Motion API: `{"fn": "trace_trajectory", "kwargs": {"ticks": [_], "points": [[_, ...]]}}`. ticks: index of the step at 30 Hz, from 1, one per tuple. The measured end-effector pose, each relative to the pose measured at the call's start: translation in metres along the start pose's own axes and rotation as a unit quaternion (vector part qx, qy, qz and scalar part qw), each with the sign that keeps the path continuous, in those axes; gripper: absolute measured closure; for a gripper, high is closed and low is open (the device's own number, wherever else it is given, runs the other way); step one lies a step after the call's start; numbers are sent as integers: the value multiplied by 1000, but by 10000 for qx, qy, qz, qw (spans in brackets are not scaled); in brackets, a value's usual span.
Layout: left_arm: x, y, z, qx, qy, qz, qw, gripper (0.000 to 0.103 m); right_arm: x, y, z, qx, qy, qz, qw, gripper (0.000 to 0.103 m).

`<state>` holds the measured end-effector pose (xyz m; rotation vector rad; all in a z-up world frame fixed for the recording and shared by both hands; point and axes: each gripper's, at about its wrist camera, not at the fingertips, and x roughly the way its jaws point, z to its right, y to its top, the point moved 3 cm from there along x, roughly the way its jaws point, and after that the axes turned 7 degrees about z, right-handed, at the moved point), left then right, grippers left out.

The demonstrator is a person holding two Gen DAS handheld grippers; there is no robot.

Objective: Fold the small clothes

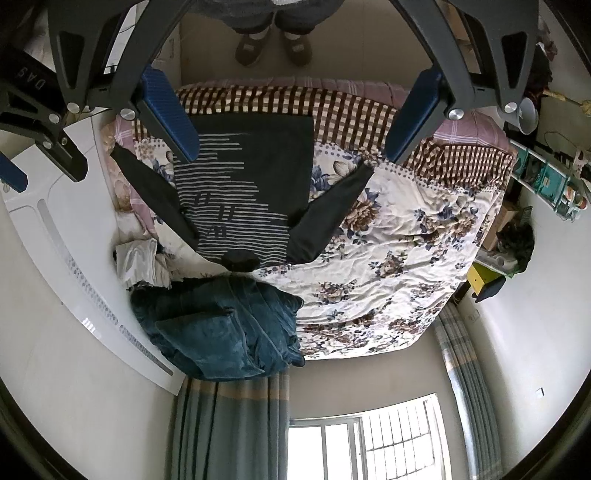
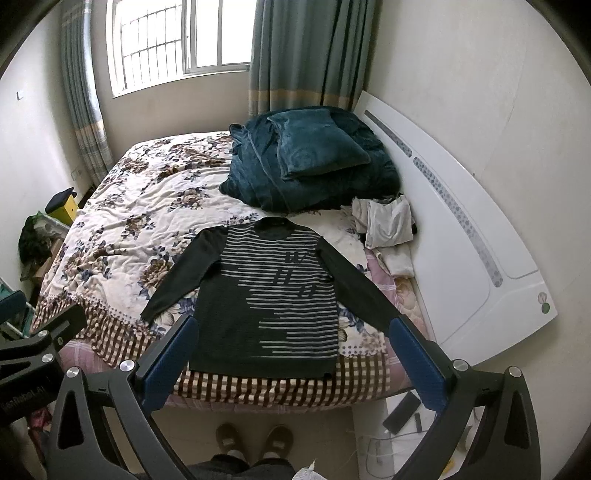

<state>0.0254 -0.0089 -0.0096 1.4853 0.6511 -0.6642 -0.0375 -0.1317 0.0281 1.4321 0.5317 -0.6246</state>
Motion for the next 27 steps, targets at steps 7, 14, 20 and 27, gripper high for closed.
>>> {"fn": "trace_trajectory", "kwargs": {"ticks": [7,14,20,27], "points": [[-3,2,-2,-6,-11,31,10000,0,-3,3,0,6,6,17,10000,0],[-4,2,-5,-4,-19,44,10000,0,-8,7,-2,-10,33,44,10000,0],[-6,3,-7,-7,-20,61,10000,0,-11,11,-2,4,44,51,10000,0],[-9,12,-10,-14,-15,79,10000,0,-13,22,-2,26,50,77,10000,0]]}}
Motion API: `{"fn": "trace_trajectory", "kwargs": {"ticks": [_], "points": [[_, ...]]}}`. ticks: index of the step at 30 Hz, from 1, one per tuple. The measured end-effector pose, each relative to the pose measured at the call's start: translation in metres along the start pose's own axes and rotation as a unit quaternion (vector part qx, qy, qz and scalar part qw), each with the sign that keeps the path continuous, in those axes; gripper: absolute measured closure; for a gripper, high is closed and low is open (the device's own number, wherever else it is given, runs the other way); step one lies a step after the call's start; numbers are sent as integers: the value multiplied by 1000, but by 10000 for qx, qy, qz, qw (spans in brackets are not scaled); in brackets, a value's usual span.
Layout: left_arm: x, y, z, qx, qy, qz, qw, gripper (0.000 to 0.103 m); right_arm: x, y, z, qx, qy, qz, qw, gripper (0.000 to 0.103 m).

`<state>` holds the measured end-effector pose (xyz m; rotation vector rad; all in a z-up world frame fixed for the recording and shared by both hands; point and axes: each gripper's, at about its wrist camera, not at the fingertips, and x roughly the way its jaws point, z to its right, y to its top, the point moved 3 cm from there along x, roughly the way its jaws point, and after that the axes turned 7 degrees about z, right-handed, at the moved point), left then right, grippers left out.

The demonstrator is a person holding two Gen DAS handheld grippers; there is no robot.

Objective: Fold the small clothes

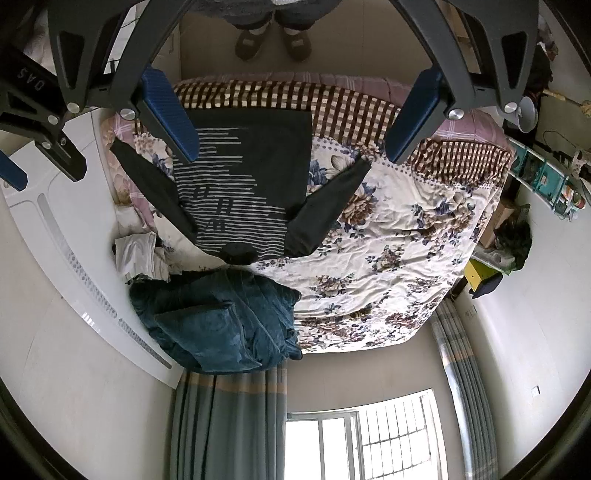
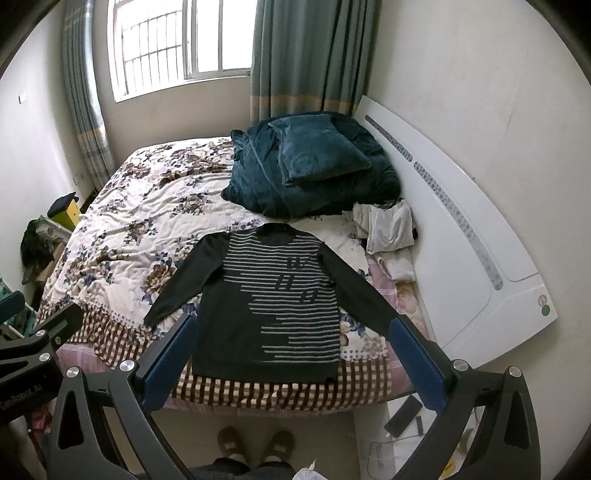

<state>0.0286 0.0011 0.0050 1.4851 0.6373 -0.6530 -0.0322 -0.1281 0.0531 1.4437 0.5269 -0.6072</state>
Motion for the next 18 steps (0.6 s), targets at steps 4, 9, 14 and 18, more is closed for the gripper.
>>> {"fn": "trace_trajectory", "kwargs": {"ticks": [4,9,14,18], "points": [[-1,-2,0,-2,-7,9,10000,0,0,-2,0,-4,1,6,10000,0],[-1,-2,1,12,0,26,10000,0,0,-2,0,-6,-8,17,10000,0],[-2,1,-3,5,0,29,10000,0,0,0,1,-2,-1,19,10000,0],[-2,5,-3,-6,15,46,10000,0,-1,-1,0,3,-4,27,10000,0]]}}
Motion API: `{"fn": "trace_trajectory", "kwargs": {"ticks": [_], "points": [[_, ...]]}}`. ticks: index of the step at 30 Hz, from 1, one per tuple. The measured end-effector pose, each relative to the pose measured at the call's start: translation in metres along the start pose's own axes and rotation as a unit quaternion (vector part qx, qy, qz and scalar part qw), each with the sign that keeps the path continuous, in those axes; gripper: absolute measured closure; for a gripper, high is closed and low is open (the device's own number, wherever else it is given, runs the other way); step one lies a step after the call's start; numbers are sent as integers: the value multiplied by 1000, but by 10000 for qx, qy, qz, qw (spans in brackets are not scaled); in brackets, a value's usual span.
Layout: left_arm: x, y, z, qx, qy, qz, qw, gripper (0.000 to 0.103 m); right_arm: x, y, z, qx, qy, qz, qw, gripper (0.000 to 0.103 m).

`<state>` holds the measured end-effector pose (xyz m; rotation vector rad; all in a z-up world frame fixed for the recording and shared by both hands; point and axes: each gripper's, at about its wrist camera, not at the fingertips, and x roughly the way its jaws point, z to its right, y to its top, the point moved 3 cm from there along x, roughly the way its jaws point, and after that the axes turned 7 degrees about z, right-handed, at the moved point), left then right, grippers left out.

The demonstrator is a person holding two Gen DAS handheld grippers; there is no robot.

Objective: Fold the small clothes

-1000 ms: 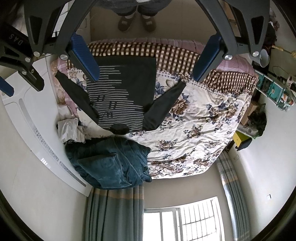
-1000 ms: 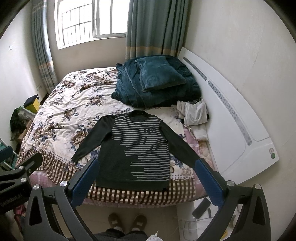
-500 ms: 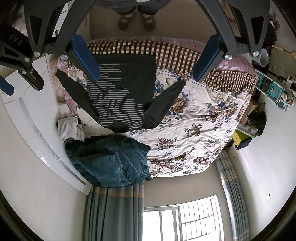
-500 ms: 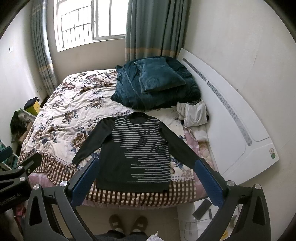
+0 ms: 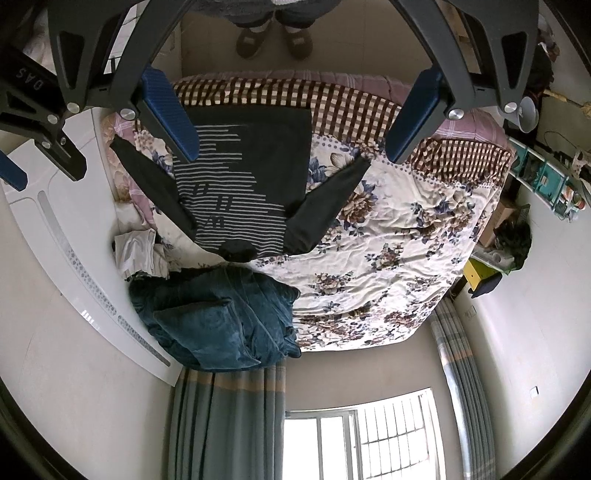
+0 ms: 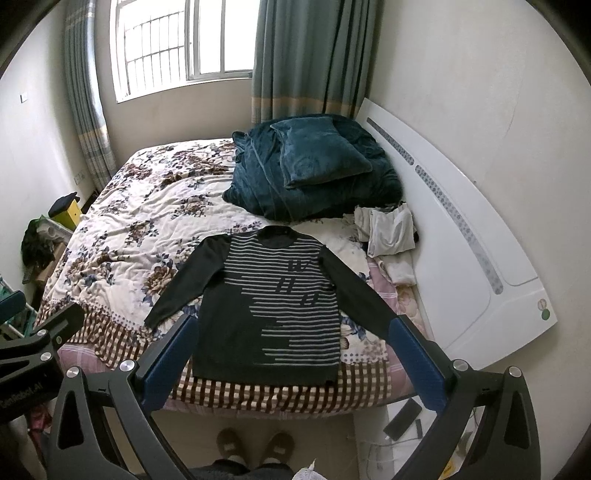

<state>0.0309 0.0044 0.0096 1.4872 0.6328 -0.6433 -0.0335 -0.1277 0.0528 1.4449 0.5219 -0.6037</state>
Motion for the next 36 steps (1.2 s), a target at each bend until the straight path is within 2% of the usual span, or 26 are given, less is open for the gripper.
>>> {"fn": "trace_trajectory", "kwargs": {"ticks": [15,19,22,25,28,32,36], "points": [[9,21,-3,-15,-60,31,10000,0,12,16,-1,45,-52,4,10000,0],[22,22,-2,10,-98,43,9999,0,24,20,0,111,-49,-57,9999,0],[38,26,-1,134,-34,210,9997,0,37,13,0,230,-85,-92,9997,0],[71,29,5,370,22,184,9991,0,61,9,10,538,-142,-188,9983,0],[111,25,17,514,-118,159,9985,0,100,-3,33,959,-375,-349,9941,0],[184,15,44,614,-175,-149,9978,0,168,-35,82,1565,-939,-556,9816,0],[261,-4,74,722,-150,-538,9958,0,257,-87,144,2085,-1505,-991,9613,0]]}}
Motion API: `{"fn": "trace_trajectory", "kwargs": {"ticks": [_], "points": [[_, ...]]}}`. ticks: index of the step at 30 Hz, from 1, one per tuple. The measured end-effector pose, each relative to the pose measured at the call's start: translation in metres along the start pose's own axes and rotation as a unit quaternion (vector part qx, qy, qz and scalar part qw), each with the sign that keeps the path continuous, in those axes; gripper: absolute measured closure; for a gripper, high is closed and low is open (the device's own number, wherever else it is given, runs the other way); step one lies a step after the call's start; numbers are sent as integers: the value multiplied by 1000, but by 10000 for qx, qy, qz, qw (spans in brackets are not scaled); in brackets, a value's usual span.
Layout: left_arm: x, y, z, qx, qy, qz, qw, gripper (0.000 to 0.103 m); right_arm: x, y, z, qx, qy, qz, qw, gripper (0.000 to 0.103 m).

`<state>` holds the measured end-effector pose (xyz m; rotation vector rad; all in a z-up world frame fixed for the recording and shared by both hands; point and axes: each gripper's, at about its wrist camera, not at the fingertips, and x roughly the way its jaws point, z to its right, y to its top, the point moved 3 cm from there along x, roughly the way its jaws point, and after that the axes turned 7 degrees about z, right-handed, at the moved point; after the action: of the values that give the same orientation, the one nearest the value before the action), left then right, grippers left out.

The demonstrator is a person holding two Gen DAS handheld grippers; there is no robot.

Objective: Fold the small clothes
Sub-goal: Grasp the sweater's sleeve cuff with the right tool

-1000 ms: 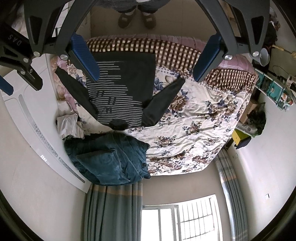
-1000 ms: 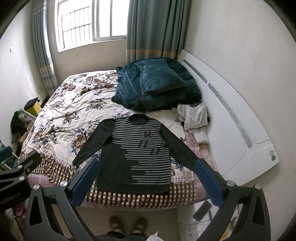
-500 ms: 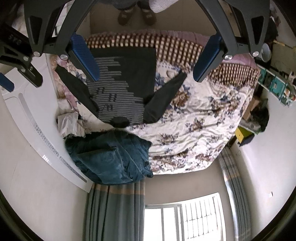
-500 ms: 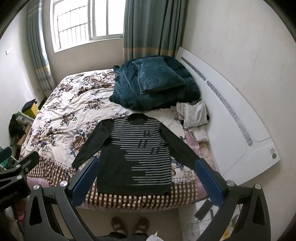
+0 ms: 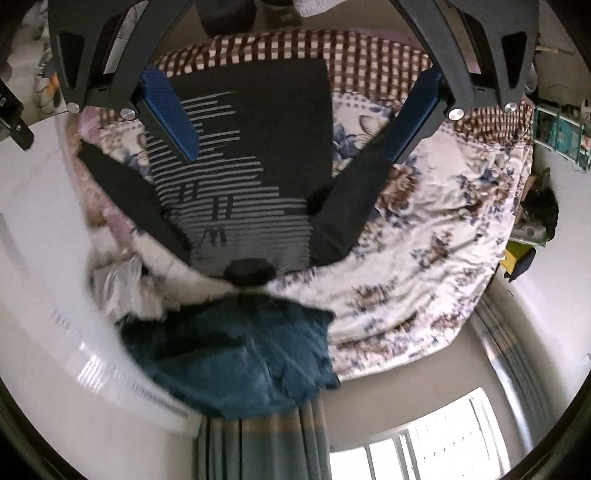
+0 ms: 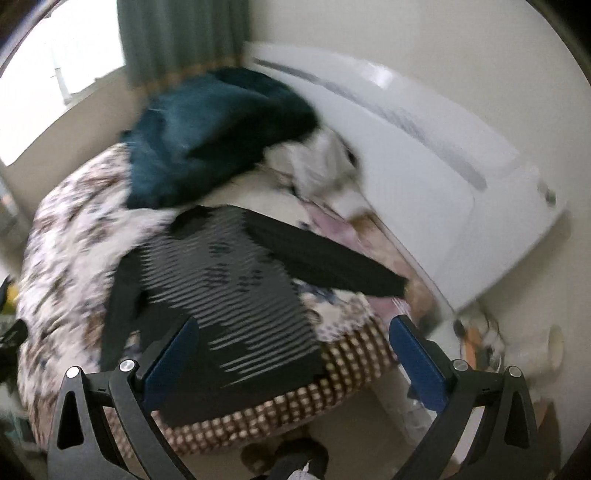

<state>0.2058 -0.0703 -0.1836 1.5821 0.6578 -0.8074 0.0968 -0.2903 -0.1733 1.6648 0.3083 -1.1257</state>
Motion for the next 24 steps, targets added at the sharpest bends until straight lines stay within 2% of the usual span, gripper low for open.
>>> {"fn": "trace_trajectory", "kwargs": {"ticks": [3,5,7,9,10,13,15,16,17,20,24], "points": [[76,-11,31,134,151,-505,9985,0,96,-14,40,532,-287,-464,9971,0],[110,-18,43,145,246,-726,9970,0,166,-25,72,1014,-334,-829,9908,0],[162,-31,54,38,426,-1063,9934,0,223,-38,100,1410,-398,-1061,9835,0],[211,-46,65,-44,434,-1410,9891,0,289,-55,131,1866,-329,-1182,9747,0],[235,-54,70,-60,475,-1610,9858,0,309,-63,143,1991,-434,-1198,9717,0],[297,-74,83,-114,602,-2017,9775,0,382,-92,182,2629,-618,-1326,9537,4],[331,-87,88,-220,698,-2392,9682,0,431,-112,210,3174,-654,-1482,9344,13],[348,-93,92,-364,637,-2483,9659,0,445,-119,219,3422,-585,-1497,9258,21],[361,-98,95,-438,657,-2528,9643,0,456,-123,226,3586,-525,-1479,9202,25],[388,-112,103,-424,804,-2606,9611,0,493,-133,252,4078,-487,-1143,9046,26],[400,-115,110,-414,879,-2549,9621,0,514,-127,262,4233,-632,-484,9025,26]]}}
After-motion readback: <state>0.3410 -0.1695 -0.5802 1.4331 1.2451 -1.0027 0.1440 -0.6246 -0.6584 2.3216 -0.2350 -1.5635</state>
